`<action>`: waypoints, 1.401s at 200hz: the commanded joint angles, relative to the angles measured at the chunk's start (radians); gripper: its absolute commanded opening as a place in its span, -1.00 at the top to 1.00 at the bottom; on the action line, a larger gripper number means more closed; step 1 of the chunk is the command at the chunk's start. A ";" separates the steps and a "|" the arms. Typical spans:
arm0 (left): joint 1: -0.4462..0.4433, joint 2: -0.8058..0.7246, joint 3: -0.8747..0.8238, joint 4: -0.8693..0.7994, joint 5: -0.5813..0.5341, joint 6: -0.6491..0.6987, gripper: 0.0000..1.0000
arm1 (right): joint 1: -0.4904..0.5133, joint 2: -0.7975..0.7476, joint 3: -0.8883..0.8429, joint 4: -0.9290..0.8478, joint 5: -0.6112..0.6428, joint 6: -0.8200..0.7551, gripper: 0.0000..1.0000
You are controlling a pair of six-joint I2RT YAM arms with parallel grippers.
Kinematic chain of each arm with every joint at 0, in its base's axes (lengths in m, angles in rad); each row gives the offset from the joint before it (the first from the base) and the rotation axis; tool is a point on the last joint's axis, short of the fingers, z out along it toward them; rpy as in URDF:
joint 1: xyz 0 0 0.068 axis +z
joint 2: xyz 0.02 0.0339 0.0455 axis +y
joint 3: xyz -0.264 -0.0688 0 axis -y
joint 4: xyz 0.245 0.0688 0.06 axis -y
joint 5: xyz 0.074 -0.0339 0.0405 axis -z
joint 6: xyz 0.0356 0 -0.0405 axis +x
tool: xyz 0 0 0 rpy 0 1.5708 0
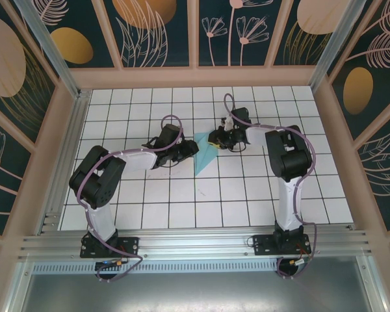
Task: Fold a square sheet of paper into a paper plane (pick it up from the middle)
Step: Turn over the paper at the center of the table.
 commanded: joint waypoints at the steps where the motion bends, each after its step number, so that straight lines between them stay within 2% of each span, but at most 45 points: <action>1: -0.003 -0.005 -0.004 -0.031 -0.019 0.013 0.19 | 0.008 0.027 0.031 0.021 -0.043 -0.018 0.55; 76: -0.003 -0.055 -0.018 -0.038 -0.054 0.012 0.08 | 0.009 0.027 0.036 0.054 -0.072 0.004 1.00; 106: -0.003 -0.082 -0.050 -0.041 -0.081 0.062 0.08 | 0.013 -0.015 0.021 0.027 -0.021 0.029 1.00; 122: -0.021 -0.102 -0.031 -0.095 -0.156 0.137 0.09 | 0.021 -0.056 0.017 -0.028 0.042 0.056 1.00; 158: -0.124 -0.133 0.077 -0.239 -0.393 0.324 0.09 | 0.050 -0.177 -0.019 -0.141 0.158 0.173 1.00; 179: -0.173 -0.156 0.092 -0.237 -0.450 0.400 0.09 | 0.065 -0.264 -0.062 -0.174 0.227 0.253 1.00; 194: -0.194 -0.191 0.063 -0.176 -0.440 0.447 0.07 | 0.068 -0.310 -0.071 -0.213 0.253 0.305 1.00; 228: -0.212 -0.247 -0.018 0.015 -0.319 0.494 -0.06 | 0.081 -0.369 -0.069 -0.267 0.282 0.415 1.00; 248: -0.233 -0.249 -0.046 0.039 -0.356 0.499 -0.13 | 0.093 -0.385 -0.062 -0.283 0.303 0.476 1.00; 280: -0.269 -0.225 -0.057 0.055 -0.381 0.490 -0.06 | 0.112 -0.392 -0.043 -0.314 0.341 0.538 1.00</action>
